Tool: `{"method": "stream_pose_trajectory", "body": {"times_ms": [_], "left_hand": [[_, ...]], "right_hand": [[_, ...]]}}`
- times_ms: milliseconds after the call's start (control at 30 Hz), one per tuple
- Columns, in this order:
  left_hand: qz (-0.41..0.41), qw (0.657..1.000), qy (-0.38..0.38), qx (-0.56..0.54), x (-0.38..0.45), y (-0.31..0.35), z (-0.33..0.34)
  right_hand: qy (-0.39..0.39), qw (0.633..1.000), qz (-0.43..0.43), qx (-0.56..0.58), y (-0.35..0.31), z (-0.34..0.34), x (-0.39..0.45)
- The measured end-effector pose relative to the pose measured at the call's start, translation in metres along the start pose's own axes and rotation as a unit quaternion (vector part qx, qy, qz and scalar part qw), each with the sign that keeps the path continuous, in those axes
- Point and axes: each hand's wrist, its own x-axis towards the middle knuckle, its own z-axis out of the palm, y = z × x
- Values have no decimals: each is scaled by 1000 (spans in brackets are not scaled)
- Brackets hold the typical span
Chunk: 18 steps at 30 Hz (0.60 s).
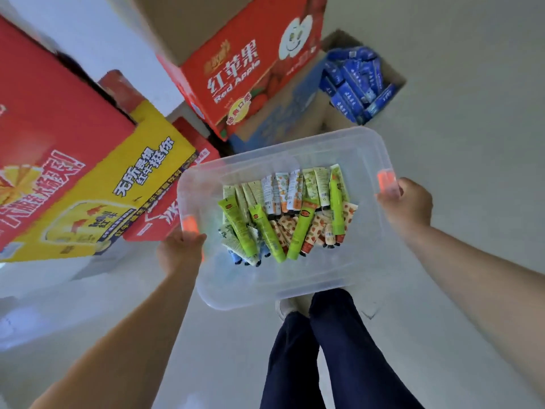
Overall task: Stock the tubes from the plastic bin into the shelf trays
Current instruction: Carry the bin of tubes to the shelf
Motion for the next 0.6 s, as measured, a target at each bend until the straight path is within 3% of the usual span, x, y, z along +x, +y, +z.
{"method": "stream_pose_trajectory", "body": {"times_ms": [233,600], "left_hand": [[157,982,-70,82,-75,101,49],[376,887,-185,193,-261,287,204]], "right_hand": [[86,991,92,41,95,-109,-20],[203,915,333,108,273,-282,-36]]}}
